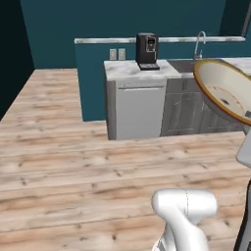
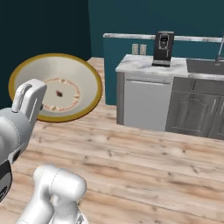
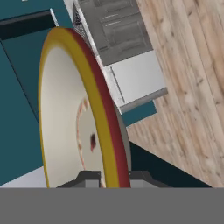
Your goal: Take the smaller bowl and place it next to the appetizer plate on the dining counter , and place the larger bowl next to the plate with cooked food.
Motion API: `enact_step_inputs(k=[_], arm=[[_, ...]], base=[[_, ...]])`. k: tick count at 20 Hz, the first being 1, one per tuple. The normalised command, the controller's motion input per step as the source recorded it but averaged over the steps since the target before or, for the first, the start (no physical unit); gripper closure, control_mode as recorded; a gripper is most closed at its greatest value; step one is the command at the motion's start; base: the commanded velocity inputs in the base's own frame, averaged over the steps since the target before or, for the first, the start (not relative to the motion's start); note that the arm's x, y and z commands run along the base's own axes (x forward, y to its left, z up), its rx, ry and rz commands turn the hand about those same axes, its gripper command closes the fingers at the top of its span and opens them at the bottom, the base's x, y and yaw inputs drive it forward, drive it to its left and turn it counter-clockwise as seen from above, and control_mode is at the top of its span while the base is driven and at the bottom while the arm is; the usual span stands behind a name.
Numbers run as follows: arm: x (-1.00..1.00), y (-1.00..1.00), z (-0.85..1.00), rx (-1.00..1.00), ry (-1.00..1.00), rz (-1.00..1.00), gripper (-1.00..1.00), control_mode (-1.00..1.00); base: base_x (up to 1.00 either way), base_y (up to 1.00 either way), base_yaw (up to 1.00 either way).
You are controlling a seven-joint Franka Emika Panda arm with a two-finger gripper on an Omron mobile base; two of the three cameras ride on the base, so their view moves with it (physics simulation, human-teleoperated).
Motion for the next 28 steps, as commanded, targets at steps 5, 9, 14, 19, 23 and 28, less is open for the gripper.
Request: enact_step_inputs(k=[5, 9, 14, 19, 23, 28], arm=[[0.0, 0.0, 0.0, 0.0, 0.0, 0.0, 1.0, 1.0], [0.0, 0.0, 0.0, 0.0, 0.0, 0.0, 1.0, 1.0], [0.0, 0.0, 0.0, 0.0, 0.0, 0.0, 1.0, 1.0], [0.0, 0.0, 0.0, 0.0, 0.0, 0.0, 1.0, 1.0], [0.0, 0.0, 0.0, 0.0, 0.0, 0.0, 1.0, 1.0], [0.0, 0.0, 0.0, 0.0, 0.0, 0.0, 1.0, 1.0]], base=[[1.0, 1.0, 0.0], [1.0, 0.97, 0.0], [1.0, 0.94, 0.0], [1.0, 0.97, 0.0], [1.0, 0.79, 0.0], [1.0, 0.66, 0.0]])
